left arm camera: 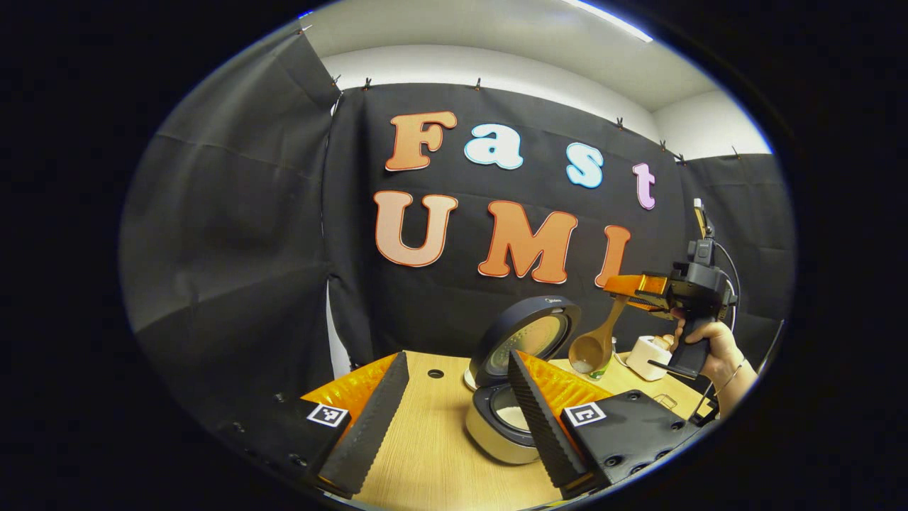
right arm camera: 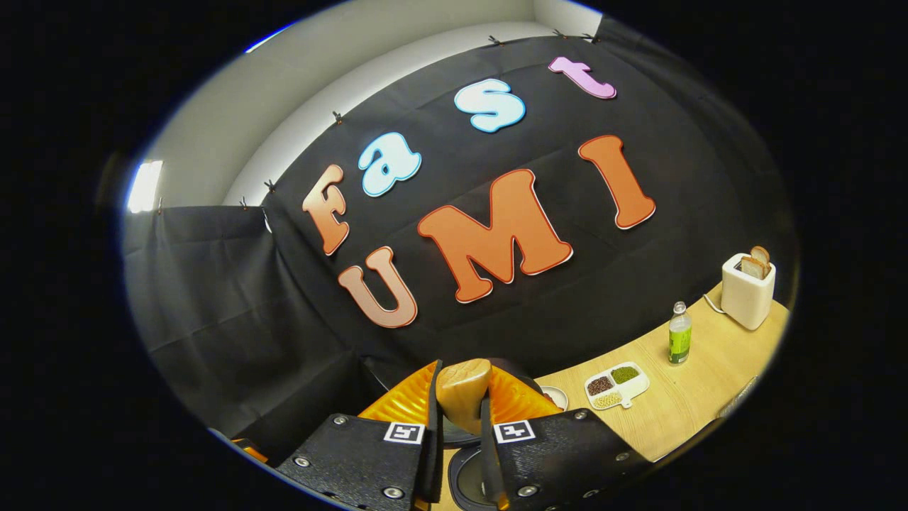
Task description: Close the left gripper, press the button to open the rice cooker; take a wooden spoon from the chopstick holder with the right hand, scoop a spoonful of rice and pour it into the rice cooker, then put the wooden spoon back into the chopstick holder.
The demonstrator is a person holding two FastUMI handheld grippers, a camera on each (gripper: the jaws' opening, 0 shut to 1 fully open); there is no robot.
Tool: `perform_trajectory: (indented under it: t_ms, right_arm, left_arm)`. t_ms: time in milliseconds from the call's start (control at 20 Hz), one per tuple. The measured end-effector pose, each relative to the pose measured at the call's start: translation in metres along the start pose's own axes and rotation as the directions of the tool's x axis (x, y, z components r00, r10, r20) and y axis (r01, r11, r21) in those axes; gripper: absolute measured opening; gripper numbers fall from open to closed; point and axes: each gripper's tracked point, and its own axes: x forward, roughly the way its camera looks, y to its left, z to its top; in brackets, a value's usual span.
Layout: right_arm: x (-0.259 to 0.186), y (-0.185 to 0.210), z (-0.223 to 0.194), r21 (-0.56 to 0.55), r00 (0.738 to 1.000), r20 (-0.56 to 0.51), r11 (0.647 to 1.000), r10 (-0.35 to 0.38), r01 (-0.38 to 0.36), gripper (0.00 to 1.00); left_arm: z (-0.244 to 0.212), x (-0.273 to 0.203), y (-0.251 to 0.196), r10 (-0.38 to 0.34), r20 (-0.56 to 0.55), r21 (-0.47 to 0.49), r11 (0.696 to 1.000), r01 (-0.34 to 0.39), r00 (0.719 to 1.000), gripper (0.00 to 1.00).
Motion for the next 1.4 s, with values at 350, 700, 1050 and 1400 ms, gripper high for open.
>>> perform_trajectory:
  t_ms: [350, 700, 1050, 1400]
  right_arm:
    - [0.006, 0.001, -0.015, -0.068, 1.0, -0.028, 0.998, -0.003, 0.001, 0.22]
    - [0.012, 0.0, -0.031, -0.26, 1.0, -0.028, 0.966, -0.014, 0.007, 0.22]
    - [0.016, 0.004, -0.053, -0.302, 0.998, -0.059, 0.953, -0.002, -0.016, 0.22]
    - [0.002, -0.029, -0.035, -0.236, 0.998, -0.045, 0.971, -0.046, 0.034, 0.22]
  left_arm:
    - [-0.007, 0.003, 0.002, 0.004, -0.018, -0.002, 1.0, -0.004, 1.0, 0.93]
    - [-0.01, 0.004, 0.003, 0.005, -0.025, -0.001, 1.0, -0.005, 1.0, 0.93]
    - [-0.018, 0.005, 0.002, 0.013, -0.042, -0.002, 1.0, -0.013, 0.999, 0.93]
    - [-0.018, 0.012, -0.008, 0.001, -0.051, -0.013, 1.0, -0.001, 0.999, 0.94]
